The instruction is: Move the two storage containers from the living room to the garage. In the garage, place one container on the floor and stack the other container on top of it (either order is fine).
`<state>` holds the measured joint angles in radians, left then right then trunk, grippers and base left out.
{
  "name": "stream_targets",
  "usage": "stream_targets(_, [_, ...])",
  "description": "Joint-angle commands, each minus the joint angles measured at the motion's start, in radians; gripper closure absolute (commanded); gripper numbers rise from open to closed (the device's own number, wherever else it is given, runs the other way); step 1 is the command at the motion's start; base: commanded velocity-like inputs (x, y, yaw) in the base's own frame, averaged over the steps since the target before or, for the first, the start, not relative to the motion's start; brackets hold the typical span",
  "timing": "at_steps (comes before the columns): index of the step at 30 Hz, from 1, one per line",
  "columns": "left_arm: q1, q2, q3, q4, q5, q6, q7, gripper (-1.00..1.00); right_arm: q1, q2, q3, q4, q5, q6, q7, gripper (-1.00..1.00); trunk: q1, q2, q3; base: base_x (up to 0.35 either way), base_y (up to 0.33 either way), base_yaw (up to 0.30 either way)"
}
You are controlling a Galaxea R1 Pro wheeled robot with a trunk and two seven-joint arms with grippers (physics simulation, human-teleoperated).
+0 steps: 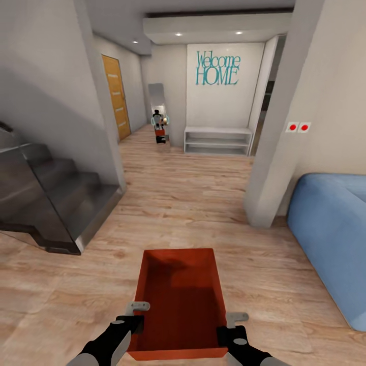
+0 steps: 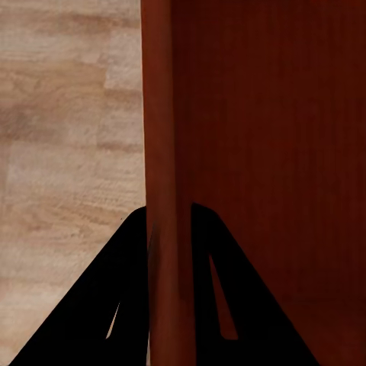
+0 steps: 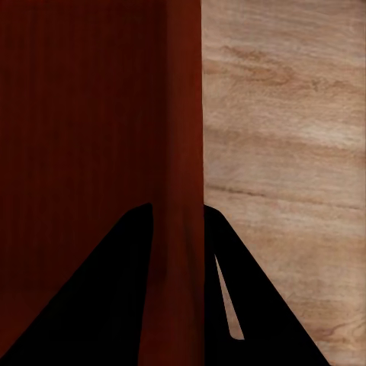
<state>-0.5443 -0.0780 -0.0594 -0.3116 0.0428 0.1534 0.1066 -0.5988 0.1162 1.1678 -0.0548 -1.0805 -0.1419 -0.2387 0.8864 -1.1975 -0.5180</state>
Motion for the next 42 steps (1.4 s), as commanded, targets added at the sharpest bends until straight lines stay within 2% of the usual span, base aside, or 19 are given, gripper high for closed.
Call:
stream_targets(1, [0.000,0.001,0.004,0.002,0.001,0.007,0.008,1.00,-0.001,-0.024,0.001,0.002,-0.003,-0.024,-0.011,1.00,0.001,0.000,-0.001,0.324,0.000,0.001])
stream_targets(42, [0.000,0.009,0.004,0.002,0.000,0.007,0.008,1.00,-0.001,-0.024,0.002,0.003,-0.003,-0.024,-0.011,1.00,0.001,0.000,-0.001,0.324,0.000,0.000])
